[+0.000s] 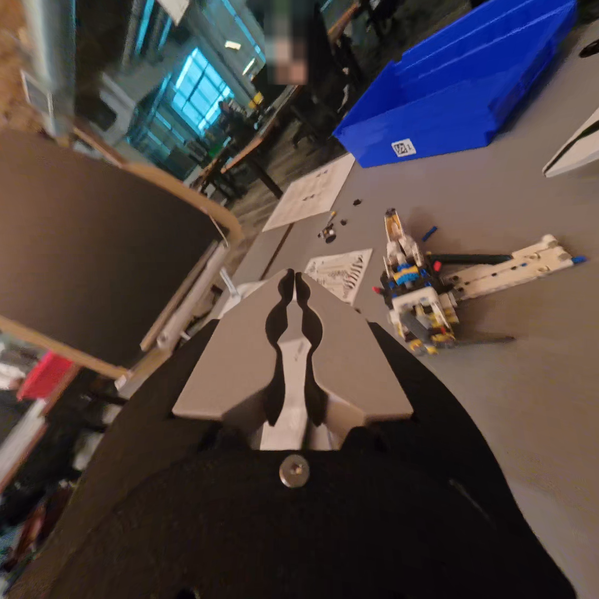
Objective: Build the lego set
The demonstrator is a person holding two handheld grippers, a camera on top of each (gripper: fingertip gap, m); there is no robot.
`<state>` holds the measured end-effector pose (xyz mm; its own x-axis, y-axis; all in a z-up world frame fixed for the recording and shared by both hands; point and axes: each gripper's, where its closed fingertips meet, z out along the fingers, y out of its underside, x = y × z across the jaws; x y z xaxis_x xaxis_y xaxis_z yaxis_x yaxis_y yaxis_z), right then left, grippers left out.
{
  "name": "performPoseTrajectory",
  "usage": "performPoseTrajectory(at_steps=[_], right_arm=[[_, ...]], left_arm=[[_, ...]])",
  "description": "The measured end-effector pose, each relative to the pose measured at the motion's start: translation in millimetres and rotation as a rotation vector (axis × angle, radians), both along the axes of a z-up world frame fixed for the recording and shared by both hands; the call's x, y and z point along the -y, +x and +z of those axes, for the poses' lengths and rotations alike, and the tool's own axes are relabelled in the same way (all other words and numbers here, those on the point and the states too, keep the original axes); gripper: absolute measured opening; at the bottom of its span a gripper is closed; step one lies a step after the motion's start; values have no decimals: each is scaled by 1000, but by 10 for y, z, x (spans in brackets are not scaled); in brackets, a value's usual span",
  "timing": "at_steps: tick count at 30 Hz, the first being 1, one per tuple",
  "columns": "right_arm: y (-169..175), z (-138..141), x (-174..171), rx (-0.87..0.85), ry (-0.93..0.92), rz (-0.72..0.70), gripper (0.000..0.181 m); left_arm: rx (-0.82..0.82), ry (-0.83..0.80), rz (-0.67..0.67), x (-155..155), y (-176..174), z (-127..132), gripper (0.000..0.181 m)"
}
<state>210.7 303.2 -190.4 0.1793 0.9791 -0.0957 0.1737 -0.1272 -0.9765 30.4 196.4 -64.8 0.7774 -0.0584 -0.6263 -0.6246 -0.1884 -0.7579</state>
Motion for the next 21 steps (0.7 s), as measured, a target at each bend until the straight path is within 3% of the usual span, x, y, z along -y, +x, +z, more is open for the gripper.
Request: performPoseTrajectory(at_steps=[7,11,14,21], right_arm=[[-8,-17,73,33,1,16,3],[-170,35,211,56,46,64,11],[-285,-48,276,129,75,84,12],[-322,-331,174,278,58,47,13]], left_arm=[[577,-50,34,574,-53,-663,0],[828,-40,-170,791,155,-744,0],[933,-9,-165,970,33,-780,0],[975,189,-85,1352,-257,-729,0]])
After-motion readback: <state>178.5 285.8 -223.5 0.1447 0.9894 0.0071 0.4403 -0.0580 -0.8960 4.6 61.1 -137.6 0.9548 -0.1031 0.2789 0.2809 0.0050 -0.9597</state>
